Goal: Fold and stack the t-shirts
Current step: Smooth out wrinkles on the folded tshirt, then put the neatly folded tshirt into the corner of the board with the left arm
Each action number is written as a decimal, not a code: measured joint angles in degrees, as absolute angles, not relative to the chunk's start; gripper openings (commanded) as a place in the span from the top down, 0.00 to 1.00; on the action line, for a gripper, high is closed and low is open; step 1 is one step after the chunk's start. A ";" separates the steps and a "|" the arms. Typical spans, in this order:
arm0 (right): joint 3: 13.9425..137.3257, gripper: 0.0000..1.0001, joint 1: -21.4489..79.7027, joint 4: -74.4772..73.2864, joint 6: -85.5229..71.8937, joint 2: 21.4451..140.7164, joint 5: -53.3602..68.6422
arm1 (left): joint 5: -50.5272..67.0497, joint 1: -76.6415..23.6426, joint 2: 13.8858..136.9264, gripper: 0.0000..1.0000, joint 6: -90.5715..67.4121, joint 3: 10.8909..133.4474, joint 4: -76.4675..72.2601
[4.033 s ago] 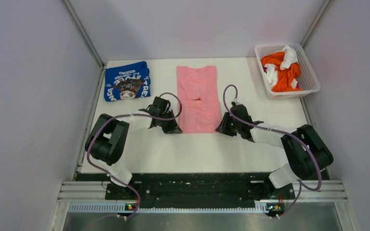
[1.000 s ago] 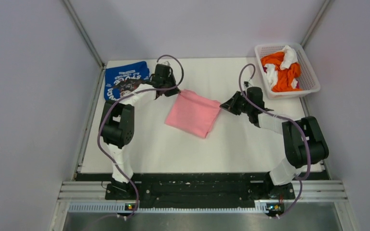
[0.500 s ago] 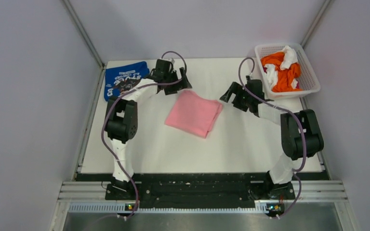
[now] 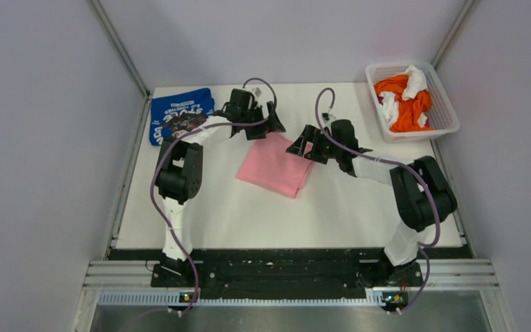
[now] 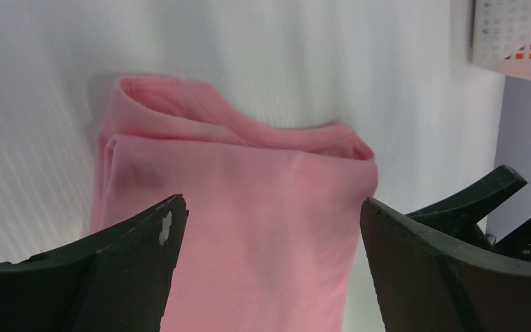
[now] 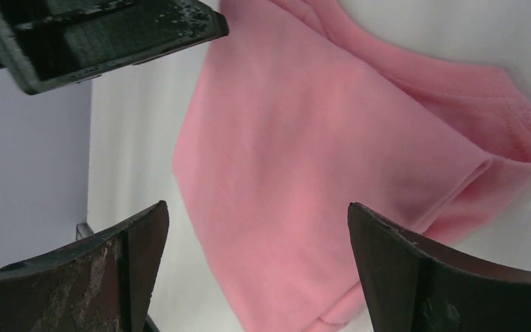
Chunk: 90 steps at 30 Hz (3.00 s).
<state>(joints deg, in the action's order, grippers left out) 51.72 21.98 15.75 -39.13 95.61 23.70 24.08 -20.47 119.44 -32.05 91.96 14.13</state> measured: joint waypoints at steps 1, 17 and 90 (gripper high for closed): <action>52.40 0.01 22.20 15.99 -39.22 97.84 23.51 | 24.23 -20.45 120.97 0.01 -32.38 92.84 13.78; 55.88 0.01 21.67 18.15 -33.43 107.37 18.22 | 21.74 -21.10 109.34 0.01 -37.32 67.66 4.69; 19.49 0.01 21.21 6.68 -42.15 51.09 3.68 | -44.34 -30.63 118.96 1.00 -13.10 93.86 29.17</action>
